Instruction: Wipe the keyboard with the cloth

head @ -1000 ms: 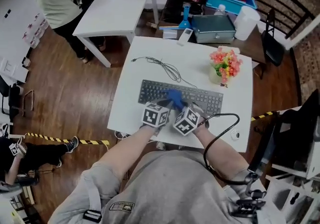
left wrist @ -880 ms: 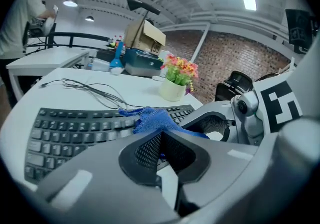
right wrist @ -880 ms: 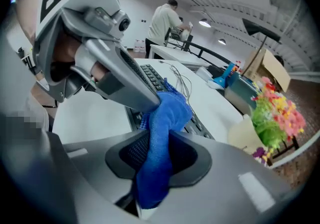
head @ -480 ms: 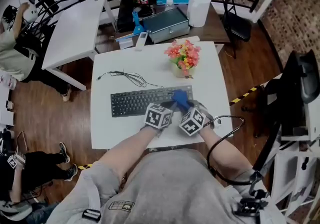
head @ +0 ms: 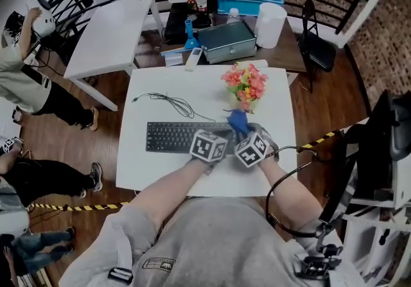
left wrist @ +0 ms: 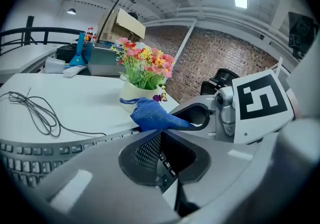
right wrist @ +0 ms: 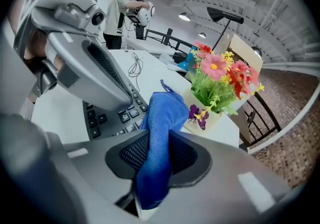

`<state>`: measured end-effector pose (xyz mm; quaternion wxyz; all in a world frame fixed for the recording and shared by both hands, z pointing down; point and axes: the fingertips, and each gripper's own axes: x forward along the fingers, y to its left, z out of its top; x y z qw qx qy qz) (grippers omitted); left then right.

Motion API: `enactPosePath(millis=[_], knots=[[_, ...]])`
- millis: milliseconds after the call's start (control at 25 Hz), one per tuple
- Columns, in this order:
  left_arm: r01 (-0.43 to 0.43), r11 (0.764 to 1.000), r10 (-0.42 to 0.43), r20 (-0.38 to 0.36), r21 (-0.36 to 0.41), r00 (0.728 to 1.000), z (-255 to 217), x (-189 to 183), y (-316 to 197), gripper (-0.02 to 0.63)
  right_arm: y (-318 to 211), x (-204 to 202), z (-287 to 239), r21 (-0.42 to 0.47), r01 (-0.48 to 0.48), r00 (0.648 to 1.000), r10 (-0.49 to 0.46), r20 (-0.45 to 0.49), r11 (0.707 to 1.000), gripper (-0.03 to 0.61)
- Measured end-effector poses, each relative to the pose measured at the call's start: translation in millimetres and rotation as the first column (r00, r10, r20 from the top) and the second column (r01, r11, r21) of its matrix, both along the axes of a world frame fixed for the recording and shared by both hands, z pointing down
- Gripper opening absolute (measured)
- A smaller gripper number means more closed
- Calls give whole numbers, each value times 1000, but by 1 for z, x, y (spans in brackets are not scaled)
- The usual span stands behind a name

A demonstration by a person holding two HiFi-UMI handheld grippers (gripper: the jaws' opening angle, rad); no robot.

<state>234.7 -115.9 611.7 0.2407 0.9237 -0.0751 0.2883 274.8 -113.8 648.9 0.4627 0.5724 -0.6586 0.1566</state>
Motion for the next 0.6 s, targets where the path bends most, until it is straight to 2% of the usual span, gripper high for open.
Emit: enactPosePath(millis=[240, 600], knots=[[23, 1000, -23, 5, -21, 1000, -2, 4, -18, -6, -14, 3, 3, -16, 9, 1000, -9, 2, 1000, 114], [-52, 997, 53, 30, -53, 998, 13, -10, 19, -6, 25, -21, 6, -27, 7, 1000, -7, 11, 1000, 114]])
